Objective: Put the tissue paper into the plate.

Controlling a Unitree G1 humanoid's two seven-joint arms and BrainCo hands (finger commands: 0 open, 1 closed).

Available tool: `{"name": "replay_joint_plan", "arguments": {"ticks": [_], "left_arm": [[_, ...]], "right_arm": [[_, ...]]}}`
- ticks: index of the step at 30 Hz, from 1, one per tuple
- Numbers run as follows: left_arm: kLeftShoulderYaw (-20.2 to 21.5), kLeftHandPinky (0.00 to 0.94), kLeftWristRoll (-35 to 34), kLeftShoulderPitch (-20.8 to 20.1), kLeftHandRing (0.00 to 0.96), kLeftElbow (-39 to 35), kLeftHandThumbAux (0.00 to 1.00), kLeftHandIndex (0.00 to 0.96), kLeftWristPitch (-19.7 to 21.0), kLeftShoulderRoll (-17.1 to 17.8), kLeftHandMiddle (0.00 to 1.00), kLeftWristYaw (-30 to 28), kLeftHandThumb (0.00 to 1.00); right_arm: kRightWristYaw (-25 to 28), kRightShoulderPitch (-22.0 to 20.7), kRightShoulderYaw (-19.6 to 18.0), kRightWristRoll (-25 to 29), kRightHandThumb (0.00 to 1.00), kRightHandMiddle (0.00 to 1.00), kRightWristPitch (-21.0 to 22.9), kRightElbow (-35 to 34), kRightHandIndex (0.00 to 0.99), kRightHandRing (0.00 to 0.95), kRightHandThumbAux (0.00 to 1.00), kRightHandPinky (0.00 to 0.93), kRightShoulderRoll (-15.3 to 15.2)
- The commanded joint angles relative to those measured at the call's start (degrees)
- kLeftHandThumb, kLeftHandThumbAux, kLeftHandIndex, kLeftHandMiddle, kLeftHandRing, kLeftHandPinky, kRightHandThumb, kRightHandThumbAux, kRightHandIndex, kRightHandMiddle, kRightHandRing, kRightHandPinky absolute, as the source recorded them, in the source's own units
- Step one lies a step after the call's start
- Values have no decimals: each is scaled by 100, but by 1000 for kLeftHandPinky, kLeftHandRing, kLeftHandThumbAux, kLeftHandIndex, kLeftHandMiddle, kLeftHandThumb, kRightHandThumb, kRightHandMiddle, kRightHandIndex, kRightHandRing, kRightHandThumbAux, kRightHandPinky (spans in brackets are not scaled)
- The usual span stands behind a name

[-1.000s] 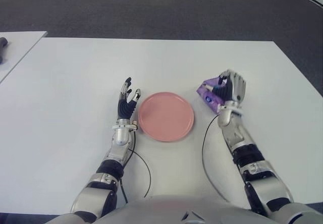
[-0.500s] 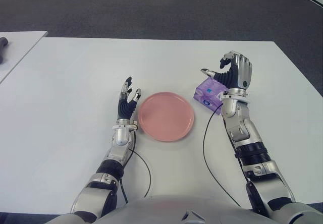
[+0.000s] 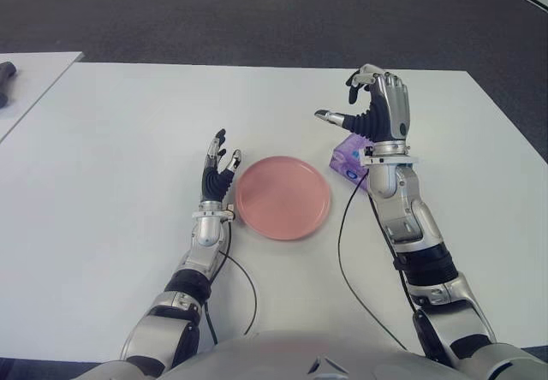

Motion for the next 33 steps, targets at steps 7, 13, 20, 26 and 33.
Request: {"name": "replay_joint_plan", "arguments": {"ticks": [7, 13, 20, 26, 33], "left_arm": [[-62, 0, 154, 490, 0, 384, 459, 0, -3, 7, 0, 46, 0], [-65, 0, 178, 479, 0, 402, 463, 0, 22, 2, 0, 86, 0], [-43, 0, 133, 473, 0, 406, 469, 0, 41, -35, 0, 76, 0], [-41, 0, 152, 490, 0, 389, 472, 0, 16, -73, 0, 117, 0], [-82, 0, 253, 509, 0, 378, 466, 0, -85, -42, 0, 182, 0]], "right_arm": [[675, 181, 135, 178, 1000, 525, -504, -301, 710, 500, 657, 466, -56], [1013, 159, 194, 56, 1000, 526, -539, -418, 693, 510, 658, 449, -87], [1289, 28, 59, 38, 1000, 488, -676, 319, 625, 487, 663, 455, -444], [1765, -677, 191, 22, 725, 195, -887, 2179, 201, 187, 467, 195, -1074], [1859, -935, 466, -672, 495, 13, -722, 2437, 13, 12, 189, 13, -1556]]}}
